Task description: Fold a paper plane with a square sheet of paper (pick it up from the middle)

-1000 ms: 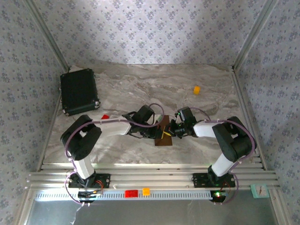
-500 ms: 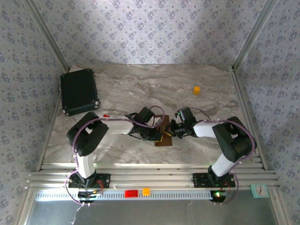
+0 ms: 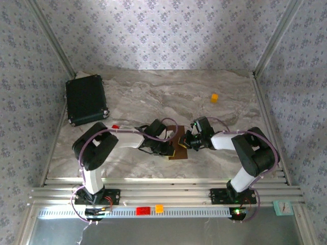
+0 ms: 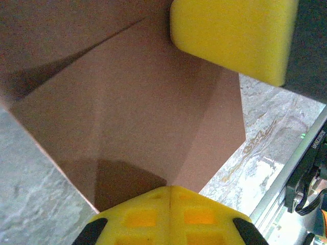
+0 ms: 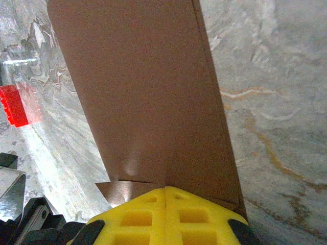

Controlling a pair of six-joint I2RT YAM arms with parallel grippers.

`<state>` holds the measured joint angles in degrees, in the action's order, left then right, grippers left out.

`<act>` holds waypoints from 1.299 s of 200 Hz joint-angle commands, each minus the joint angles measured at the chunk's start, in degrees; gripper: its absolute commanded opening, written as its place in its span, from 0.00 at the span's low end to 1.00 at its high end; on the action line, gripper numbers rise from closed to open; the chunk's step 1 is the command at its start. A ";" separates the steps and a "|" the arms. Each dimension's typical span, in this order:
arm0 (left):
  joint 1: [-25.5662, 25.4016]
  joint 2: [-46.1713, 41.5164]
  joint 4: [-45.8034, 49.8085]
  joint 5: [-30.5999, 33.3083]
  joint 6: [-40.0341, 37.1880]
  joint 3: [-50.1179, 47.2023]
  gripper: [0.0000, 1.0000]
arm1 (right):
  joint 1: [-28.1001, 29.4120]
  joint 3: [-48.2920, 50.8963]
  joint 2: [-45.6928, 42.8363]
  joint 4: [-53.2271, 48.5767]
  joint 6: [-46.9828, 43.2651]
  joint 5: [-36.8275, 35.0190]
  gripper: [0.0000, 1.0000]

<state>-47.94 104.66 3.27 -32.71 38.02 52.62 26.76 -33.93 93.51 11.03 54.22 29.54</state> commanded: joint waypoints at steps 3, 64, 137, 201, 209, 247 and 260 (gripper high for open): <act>0.27 -3.94 1.78 0.46 -1.01 -0.61 0.05 | -0.29 3.00 1.48 -8.77 -0.32 -4.32 0.00; -0.74 -1.68 2.35 -2.00 -2.16 3.36 0.06 | -0.89 3.40 0.88 -9.15 -0.39 -4.49 0.00; -1.19 1.43 3.06 -2.10 -3.34 3.52 0.06 | -1.03 3.64 0.79 -9.43 -0.51 -4.63 0.00; -0.94 -1.31 2.01 -0.28 -2.91 -2.73 0.05 | -1.12 3.70 0.82 -9.22 -0.52 -4.71 0.00; -0.99 -1.79 1.77 0.00 -2.65 -3.39 0.06 | -1.15 3.74 0.97 -9.11 -0.52 -4.65 0.00; -0.93 -4.81 0.56 1.11 -1.23 -6.75 0.06 | -1.25 3.70 1.31 -8.83 -0.61 -4.40 0.00; -0.94 -5.72 0.52 1.09 -1.03 -7.67 0.06 | -1.20 3.75 1.38 -8.79 -0.64 -4.33 0.00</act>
<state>-48.75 101.27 1.45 -32.51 36.34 47.40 26.13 -33.01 92.71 10.94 54.22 29.80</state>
